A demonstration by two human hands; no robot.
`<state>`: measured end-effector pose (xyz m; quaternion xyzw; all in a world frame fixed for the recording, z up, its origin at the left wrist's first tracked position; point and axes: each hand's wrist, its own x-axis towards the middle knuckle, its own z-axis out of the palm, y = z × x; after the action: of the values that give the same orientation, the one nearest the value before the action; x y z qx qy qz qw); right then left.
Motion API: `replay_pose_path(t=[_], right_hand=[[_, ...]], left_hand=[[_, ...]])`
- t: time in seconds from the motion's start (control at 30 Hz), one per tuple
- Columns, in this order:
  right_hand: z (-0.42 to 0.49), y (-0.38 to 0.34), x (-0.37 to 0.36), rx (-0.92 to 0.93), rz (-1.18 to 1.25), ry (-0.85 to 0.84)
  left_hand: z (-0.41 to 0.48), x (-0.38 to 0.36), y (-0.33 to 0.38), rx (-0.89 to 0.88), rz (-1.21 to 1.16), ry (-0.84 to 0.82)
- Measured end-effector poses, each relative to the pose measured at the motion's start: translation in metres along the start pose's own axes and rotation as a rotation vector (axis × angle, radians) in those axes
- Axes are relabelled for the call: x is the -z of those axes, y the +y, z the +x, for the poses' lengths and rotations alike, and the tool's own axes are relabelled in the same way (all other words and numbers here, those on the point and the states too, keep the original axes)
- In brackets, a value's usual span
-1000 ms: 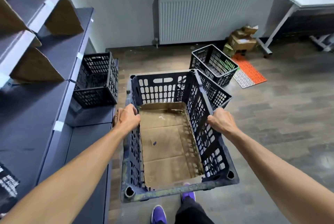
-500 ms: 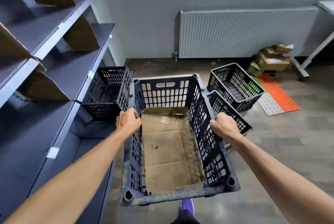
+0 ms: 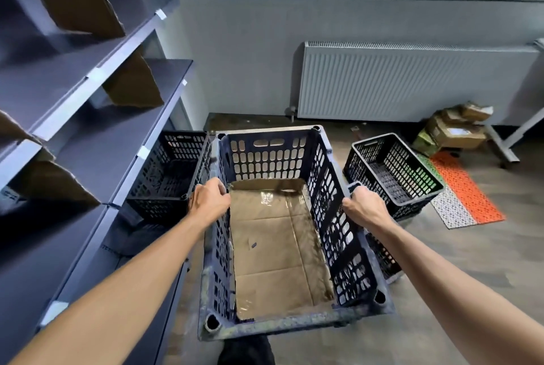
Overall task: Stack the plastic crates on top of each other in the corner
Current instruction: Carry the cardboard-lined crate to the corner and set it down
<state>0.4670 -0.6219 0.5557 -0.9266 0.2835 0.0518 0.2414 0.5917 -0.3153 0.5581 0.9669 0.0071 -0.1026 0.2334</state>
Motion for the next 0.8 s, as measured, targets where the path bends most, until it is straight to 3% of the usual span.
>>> replay_pose_path(t=[0.33,0.8], right_hand=[[0.108,-0.064,-0.015,-0.097,-0.022,0.01],[0.27,-0.107,0.009,-0.077,0.026,0.017]], left_hand=[[0.148,0.018,0.018,-0.053,-0.01,-0.054],[0.31,0.018,0.074,-0.046,0.007,-0.022]])
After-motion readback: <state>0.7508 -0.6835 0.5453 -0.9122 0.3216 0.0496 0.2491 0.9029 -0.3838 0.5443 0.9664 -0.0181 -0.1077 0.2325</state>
